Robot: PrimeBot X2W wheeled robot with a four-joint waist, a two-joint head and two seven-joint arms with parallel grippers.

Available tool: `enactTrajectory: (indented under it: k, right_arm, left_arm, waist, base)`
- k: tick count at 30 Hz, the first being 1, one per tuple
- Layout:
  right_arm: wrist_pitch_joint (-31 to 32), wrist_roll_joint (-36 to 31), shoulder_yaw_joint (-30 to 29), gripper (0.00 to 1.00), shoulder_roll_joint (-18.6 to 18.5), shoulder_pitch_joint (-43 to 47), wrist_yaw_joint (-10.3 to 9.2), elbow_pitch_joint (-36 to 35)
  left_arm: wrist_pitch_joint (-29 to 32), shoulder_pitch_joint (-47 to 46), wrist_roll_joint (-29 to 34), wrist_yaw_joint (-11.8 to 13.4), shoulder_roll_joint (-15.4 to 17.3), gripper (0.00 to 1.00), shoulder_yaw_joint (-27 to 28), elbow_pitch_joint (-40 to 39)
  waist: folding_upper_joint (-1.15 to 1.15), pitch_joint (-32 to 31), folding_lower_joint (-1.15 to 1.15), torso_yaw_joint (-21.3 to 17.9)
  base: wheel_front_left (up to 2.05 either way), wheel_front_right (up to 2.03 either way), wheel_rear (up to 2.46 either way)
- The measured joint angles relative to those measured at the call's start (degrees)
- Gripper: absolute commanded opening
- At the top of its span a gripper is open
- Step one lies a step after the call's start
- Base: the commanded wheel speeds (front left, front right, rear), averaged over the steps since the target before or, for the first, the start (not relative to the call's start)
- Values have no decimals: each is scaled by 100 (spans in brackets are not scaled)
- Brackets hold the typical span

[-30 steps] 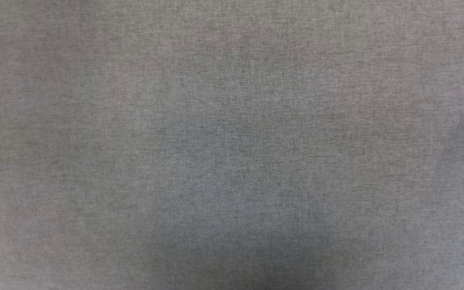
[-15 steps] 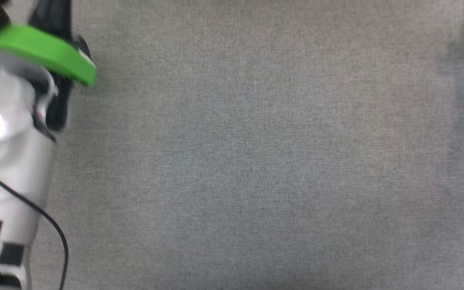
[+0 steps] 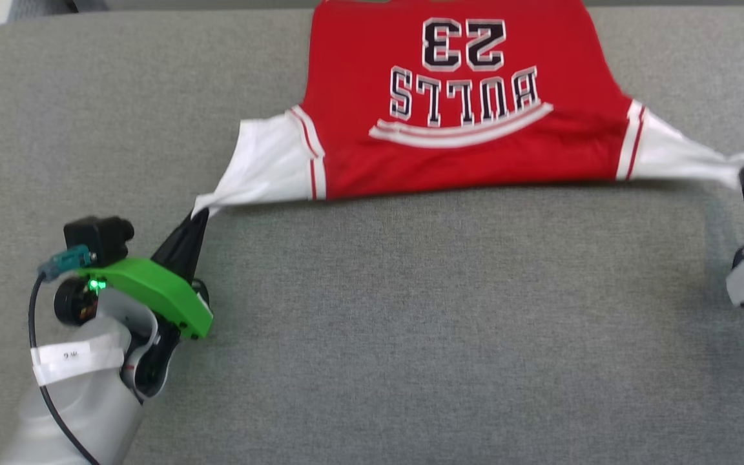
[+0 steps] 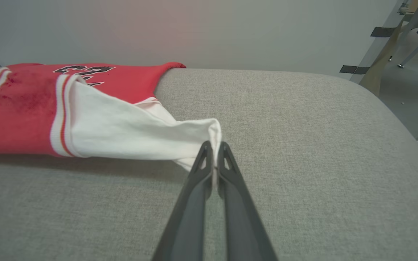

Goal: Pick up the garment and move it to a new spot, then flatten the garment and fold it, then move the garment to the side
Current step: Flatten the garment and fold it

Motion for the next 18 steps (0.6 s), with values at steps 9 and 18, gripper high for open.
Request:
enactTrajectory:
  k: [9, 18]
  right_arm:
    - [-8, -250, -409, 0, 41, 931, 3, 46]
    - [-34, -341, -657, 0, 199, 1766, 2, -142]
  left_arm:
    - [-53, 459, -92, 1, -89, 0, -10, 519]
    - [-57, 1114, -168, 0, -131, 0, -189, 572]
  waist:
    - [0, -677, 0, 32]
    - [0, -1237, 0, 13]
  base:
    - [0, 0, 0]
    - [0, 0, 0]
